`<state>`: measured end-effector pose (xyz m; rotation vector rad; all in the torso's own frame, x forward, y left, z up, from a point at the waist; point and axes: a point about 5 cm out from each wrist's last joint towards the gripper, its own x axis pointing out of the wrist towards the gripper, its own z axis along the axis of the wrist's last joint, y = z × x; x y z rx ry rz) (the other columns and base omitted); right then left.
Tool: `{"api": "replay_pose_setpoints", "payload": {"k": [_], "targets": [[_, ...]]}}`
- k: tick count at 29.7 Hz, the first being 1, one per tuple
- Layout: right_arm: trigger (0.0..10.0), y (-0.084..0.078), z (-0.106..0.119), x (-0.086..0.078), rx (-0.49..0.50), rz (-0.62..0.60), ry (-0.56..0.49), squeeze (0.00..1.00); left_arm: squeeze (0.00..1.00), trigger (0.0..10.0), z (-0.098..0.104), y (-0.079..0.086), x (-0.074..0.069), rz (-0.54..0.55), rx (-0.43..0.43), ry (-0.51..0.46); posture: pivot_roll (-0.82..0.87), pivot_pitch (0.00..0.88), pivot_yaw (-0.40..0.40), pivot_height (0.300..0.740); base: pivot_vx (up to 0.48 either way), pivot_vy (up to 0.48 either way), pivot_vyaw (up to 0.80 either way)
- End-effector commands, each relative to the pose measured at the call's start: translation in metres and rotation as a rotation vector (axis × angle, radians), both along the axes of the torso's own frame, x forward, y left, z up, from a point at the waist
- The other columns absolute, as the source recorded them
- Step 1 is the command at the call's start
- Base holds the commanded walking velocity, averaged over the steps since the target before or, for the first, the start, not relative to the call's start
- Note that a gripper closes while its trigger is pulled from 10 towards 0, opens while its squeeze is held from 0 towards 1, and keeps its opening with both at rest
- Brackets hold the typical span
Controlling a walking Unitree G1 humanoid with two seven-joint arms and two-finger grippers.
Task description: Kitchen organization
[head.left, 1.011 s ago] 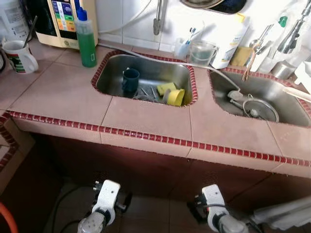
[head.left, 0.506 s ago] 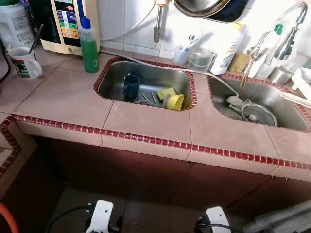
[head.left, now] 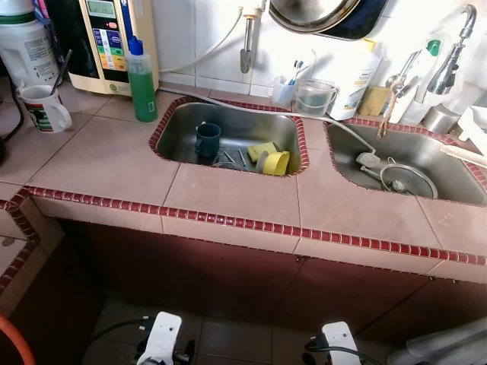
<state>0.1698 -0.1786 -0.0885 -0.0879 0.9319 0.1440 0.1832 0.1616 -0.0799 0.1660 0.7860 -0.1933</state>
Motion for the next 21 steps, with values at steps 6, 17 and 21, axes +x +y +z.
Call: {"api": "replay_pose_setpoints", "payload": {"k": [6, 17, 21], "targets": [[10.0, -0.0042, -0.0012, -0.0024, -0.015, -0.015, 0.021, 0.0, 0.0, 10.0, -0.0031, -0.0038, -0.0046, 0.018, -0.015, 0.027, -0.14, 0.0, -0.086, 0.74, 0.0, -0.047, 0.0], [10.0, -0.0069, -0.0027, -0.0066, -0.011, -0.022, 0.033, 0.0, 0.0, 10.0, -0.0053, -0.0034, -0.0091, 0.023, -0.012, 0.04, -0.14, 0.0, -0.089, 0.74, 0.0, -0.322, 0.0], [10.0, -0.0055, -0.0031, -0.0072, -0.01, -0.019, 0.034, 0.0, 0.0, 10.0, -0.0049, -0.0014, -0.0083, 0.023, -0.007, 0.04, -0.14, 0.0, -0.087, 0.74, 0.0, -0.343, 0.0]]}}
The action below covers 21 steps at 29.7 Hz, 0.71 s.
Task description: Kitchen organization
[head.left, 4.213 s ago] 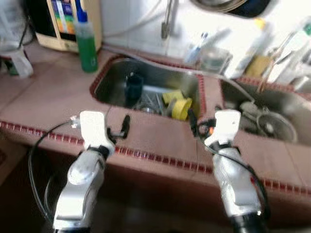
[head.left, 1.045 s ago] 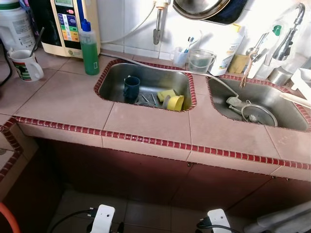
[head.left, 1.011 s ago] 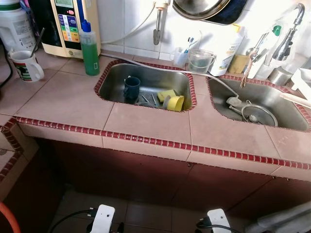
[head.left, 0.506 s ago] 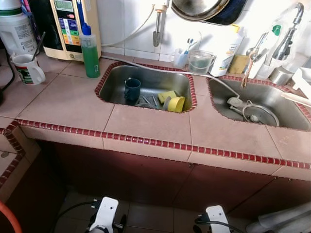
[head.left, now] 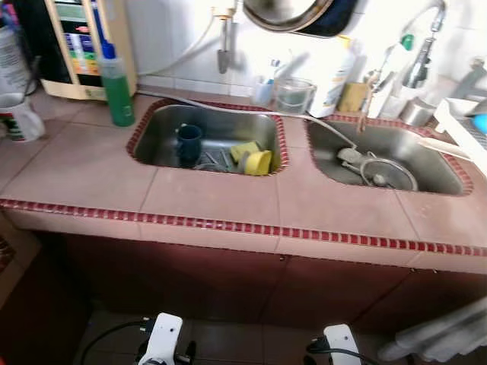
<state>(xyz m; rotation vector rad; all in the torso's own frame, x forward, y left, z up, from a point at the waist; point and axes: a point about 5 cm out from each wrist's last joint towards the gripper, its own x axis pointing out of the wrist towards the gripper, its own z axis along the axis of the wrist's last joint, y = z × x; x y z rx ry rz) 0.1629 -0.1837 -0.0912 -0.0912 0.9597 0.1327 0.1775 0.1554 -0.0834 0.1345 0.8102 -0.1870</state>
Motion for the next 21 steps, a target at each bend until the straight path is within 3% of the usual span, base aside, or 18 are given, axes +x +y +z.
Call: {"api": "replay_pose_setpoints", "payload": {"k": [1, 21], "targets": [[10.0, 0.0017, -0.0007, -0.0005, 0.003, -0.009, 0.009, 0.0, 0.0, 10.0, -0.0011, 0.0063, -0.0023, 0.004, 0.018, 0.014, -0.13, 0.0, -0.086, 0.74, 0.0, -0.364, 0.0], [10.0, 0.0026, -0.0031, -0.0058, 0.006, -0.016, 0.025, 0.0, 0.0, 10.0, -0.0027, 0.0085, -0.0058, -0.004, 0.025, 0.026, -0.14, 0.0, -0.079, 0.74, 0.0, -0.463, 0.0]]}}
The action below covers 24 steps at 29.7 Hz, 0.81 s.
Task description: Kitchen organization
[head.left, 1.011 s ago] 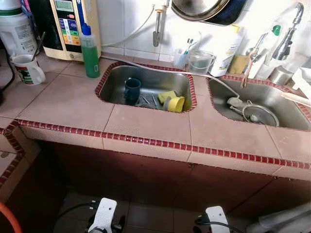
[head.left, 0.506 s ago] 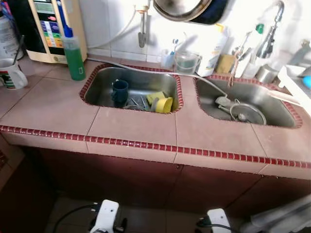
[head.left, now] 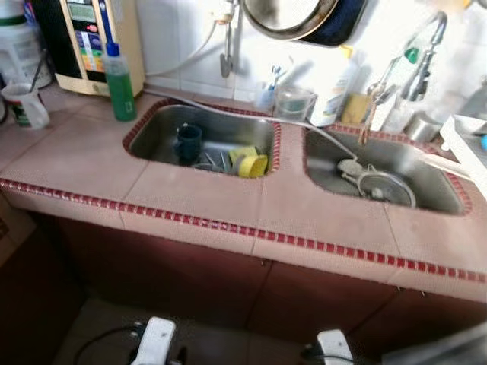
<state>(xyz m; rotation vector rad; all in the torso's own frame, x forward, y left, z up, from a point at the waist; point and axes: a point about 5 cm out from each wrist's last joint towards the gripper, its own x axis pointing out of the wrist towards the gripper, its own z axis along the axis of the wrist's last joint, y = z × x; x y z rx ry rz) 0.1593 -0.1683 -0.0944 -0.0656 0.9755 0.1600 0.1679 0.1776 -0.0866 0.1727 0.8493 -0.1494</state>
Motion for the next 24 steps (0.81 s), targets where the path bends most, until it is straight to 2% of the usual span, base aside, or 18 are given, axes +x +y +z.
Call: {"api": "replay_pose_setpoints", "payload": {"k": [1, 22, 24], "targets": [[10.0, -0.0129, 0.0001, -0.0023, -0.027, -0.027, 0.006, 0.0, 0.0, 10.0, 0.0005, -0.0137, 0.0037, -0.024, -0.027, -0.006, -0.14, 0.0, -0.079, 0.74, 0.0, -0.48, 0.0], [10.0, -0.0127, 0.0002, -0.0019, -0.016, -0.037, 0.008, 0.0, 0.0, 10.0, -0.0003, -0.0125, 0.0022, -0.027, -0.02, 0.001, -0.14, 0.0, -0.077, 0.74, 0.0, -0.48, 0.0], [10.0, -0.0124, 0.0004, -0.0012, -0.016, -0.047, 0.004, 0.0, 0.0, 10.0, -0.0005, -0.0124, 0.0017, -0.027, -0.018, 0.003, -0.14, 0.0, -0.077, 0.74, 0.0, -0.48, -0.78]]}}
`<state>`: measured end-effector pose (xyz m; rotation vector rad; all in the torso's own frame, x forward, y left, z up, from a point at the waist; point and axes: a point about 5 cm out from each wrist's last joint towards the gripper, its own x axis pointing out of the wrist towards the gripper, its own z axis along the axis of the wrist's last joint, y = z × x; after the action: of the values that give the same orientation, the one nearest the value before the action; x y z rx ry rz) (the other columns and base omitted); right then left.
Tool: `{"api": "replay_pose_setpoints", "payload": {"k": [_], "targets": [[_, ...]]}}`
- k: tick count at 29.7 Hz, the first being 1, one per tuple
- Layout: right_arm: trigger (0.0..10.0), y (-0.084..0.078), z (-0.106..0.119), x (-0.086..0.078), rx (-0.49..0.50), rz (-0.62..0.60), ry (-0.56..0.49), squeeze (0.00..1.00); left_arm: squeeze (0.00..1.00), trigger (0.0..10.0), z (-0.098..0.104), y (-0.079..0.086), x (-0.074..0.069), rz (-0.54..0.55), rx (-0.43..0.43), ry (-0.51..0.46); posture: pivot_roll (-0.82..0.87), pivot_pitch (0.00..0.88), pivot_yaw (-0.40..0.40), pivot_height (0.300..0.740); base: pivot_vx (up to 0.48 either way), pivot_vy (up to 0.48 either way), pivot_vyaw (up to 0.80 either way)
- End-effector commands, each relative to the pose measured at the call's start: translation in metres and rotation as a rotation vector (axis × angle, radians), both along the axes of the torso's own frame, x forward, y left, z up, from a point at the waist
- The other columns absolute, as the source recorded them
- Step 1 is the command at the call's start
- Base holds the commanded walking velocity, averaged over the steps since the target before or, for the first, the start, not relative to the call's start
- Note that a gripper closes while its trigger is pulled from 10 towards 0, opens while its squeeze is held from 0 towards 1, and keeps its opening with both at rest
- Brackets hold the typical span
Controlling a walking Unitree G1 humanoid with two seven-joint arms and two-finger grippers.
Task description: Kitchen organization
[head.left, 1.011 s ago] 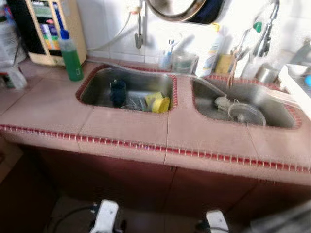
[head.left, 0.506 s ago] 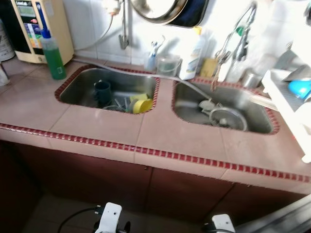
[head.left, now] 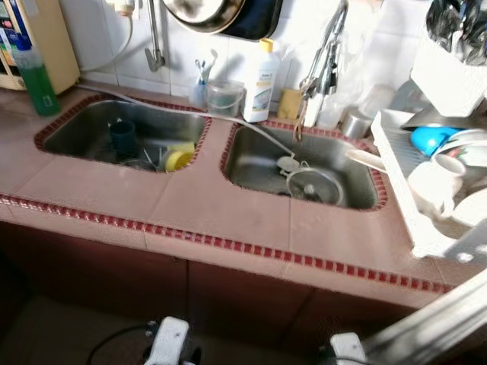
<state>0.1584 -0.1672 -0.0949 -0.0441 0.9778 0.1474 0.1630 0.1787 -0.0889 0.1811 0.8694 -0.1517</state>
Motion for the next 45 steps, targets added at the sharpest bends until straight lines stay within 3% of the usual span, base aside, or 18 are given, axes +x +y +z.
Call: {"api": "replay_pose_setpoints", "payload": {"k": [1, 21, 25, 29, 45], "targets": [[10.0, -0.0135, 0.0009, -0.0003, -0.029, -0.026, 0.002, 0.0, 0.0, 10.0, 0.0018, -0.0134, 0.0066, -0.023, -0.026, -0.017, -0.14, 0.0, -0.077, 0.74, 0.0, -0.48, -0.78], [10.0, -0.0076, 0.0005, 0.0009, -0.037, -0.011, 0.008, 0.0, 0.0, 10.0, 0.0, -0.0145, 0.0044, 0.008, -0.05, 0.008, -0.15, 0.0, -0.078, 0.74, 0.0, 0.0, 0.0], [10.0, -0.0073, 0.0003, 0.0007, -0.039, -0.01, 0.009, 0.0, 0.0, 10.0, -0.0001, -0.015, 0.0043, 0.006, -0.056, 0.011, -0.15, 0.0, -0.078, 0.74, 0.0, 0.442, 0.0], [10.0, -0.0091, 0.0003, 0.0003, -0.042, -0.01, 0.011, 0.0, 0.0, 10.0, -0.0001, -0.0155, 0.0044, -0.001, -0.052, 0.011, -0.15, 0.0, -0.078, 0.74, 0.0, 0.438, 0.0], [10.0, -0.0153, 0.0002, -0.0018, -0.05, -0.003, 0.016, 0.0, 0.0, 10.0, -0.001, -0.0164, 0.0028, -0.013, -0.04, 0.019, -0.15, 0.0, -0.079, 0.74, 0.0, 0.0, 0.0]]}}
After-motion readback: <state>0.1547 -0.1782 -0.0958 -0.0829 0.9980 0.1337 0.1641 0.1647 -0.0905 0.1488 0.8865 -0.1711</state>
